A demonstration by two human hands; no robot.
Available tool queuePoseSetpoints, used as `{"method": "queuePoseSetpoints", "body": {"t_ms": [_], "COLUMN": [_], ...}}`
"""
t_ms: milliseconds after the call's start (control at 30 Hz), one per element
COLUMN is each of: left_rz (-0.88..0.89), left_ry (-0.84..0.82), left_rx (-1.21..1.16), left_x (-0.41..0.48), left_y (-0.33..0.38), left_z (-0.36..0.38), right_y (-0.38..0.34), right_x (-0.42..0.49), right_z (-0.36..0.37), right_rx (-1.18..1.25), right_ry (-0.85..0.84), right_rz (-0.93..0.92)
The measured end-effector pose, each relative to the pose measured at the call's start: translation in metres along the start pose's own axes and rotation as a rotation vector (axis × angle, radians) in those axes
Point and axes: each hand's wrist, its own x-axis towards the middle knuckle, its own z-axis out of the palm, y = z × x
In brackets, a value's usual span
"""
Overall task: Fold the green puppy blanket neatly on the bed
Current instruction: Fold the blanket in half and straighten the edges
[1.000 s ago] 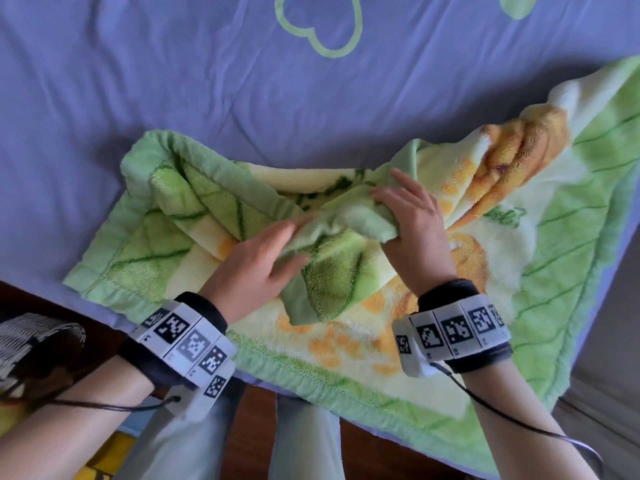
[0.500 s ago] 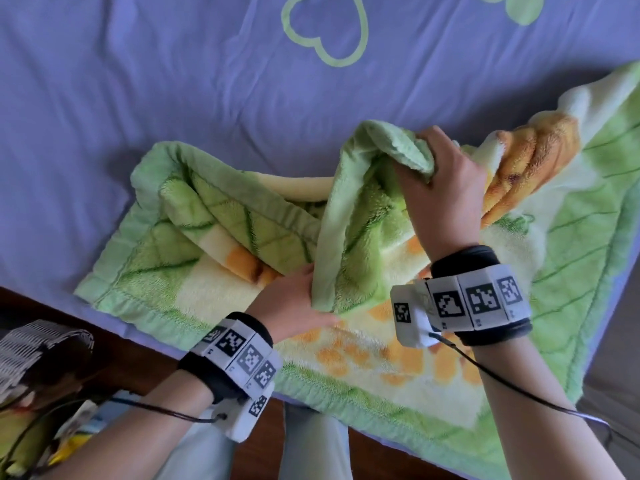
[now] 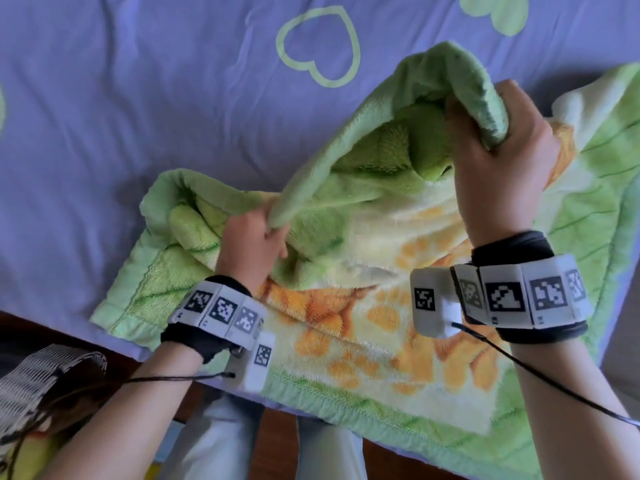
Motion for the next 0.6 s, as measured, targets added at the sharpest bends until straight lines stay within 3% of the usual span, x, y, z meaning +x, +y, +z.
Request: {"method": "queuePoseSetpoints", "body": {"t_ms": [100, 300, 433, 600], "left_rz": [-0.059, -0.092, -0.01, 0.185], "left_ry": [0.134, 0.143, 0.295, 0.234], "left_rx": [-0.074, -0.277, -0.363, -0.205], "left_x": [0.025, 0.079, 0.115, 0.13], "left_y": [-0.006, 0.002, 0.029, 0.044], "left_z": [-0.023, -0.061, -0.095, -0.13], "right_y": [-0.006, -0.024, -0.039, -0.064], "right_x": [0.0, -0.009, -0.033, -0.074], "right_z": [0.0, 0.002, 0.011, 0.043], "right_rx": [0.043, 0.108, 0.198, 0.126], "right_ry": [0.007, 0.045, -0.076, -0.316], "right_rz": [-0.029, -0.057, 0.084, 0.098]}}
